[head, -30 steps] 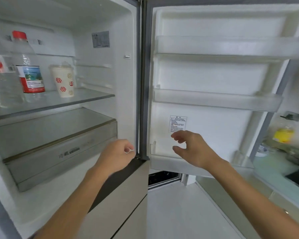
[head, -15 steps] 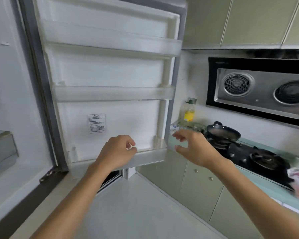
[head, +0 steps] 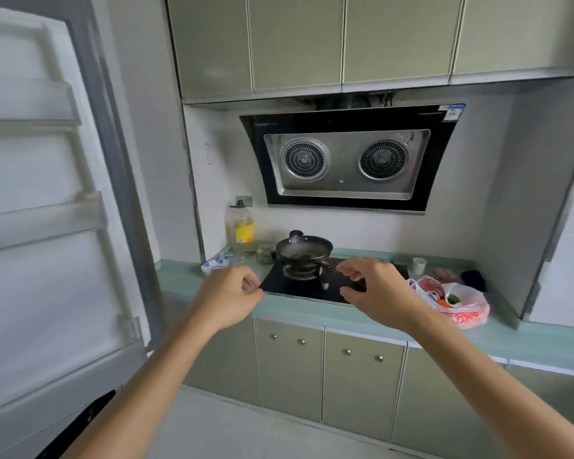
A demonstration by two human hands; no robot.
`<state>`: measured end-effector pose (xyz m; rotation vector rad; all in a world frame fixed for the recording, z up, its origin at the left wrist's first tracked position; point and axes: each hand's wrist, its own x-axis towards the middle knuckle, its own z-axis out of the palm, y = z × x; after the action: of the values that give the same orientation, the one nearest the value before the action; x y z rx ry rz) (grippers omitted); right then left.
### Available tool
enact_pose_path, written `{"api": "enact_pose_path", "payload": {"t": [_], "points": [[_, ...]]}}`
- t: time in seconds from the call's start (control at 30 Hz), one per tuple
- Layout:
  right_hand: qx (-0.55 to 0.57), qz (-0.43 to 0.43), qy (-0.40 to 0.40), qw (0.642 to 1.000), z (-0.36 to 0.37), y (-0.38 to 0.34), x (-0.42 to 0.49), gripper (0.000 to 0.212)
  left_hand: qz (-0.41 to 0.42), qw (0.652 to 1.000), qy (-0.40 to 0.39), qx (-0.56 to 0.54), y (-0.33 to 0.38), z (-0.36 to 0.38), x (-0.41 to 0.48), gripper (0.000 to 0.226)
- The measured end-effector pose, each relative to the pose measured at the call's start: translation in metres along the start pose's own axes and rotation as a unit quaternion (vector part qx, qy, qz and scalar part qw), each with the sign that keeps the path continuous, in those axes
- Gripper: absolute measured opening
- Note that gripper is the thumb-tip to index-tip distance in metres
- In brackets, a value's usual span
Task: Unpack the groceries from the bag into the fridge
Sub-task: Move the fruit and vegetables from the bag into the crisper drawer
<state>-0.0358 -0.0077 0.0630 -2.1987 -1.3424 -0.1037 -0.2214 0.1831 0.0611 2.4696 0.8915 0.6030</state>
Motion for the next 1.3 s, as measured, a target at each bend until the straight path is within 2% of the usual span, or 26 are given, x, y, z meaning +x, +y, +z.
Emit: {"api": "enact_pose_path", "payload": {"t": [0.1, 0.2, 0.37, 0.67, 0.83, 1.03, 1.3], "points": [[-0.021, 0.029, 0.015, 0.999, -0.025, 0.055, 0.002, 0.041, 0.038, 0.999, -0.009, -0.013, 0.047, 0.041, 0.038, 0.015], [-0.046, 0.063, 0.015, 0.997, -0.048, 0.110, 0.005, 0.039, 0.062, 0.996, -0.053, -0.033, 0.089, 0.088, 0.070, 0.014], [-0.061, 0.103, 0.016, 0.993, -0.069, 0.184, 0.014, 0.033, 0.082, 0.990, -0.099, -0.050, 0.131, 0.150, 0.113, 0.012], [-0.076, 0.173, 0.009, 0.982, -0.050, 0.285, 0.056, 0.031, 0.117, 0.979, -0.162, -0.037, 0.155, 0.238, 0.205, 0.013], [-0.076, 0.213, -0.010, 0.974, -0.042, 0.325, 0.103, 0.029, 0.151, 0.960, -0.230, -0.042, 0.158, 0.295, 0.282, 0.018], [-0.110, 0.278, -0.046, 0.953, -0.037, 0.379, 0.164, 0.041, 0.197, 0.931, -0.306, -0.045, 0.172, 0.351, 0.373, 0.024], [-0.114, 0.361, -0.051, 0.924, -0.018, 0.441, 0.197, 0.049, 0.240, 0.906, -0.341, -0.069, 0.189, 0.423, 0.451, 0.019]]}}
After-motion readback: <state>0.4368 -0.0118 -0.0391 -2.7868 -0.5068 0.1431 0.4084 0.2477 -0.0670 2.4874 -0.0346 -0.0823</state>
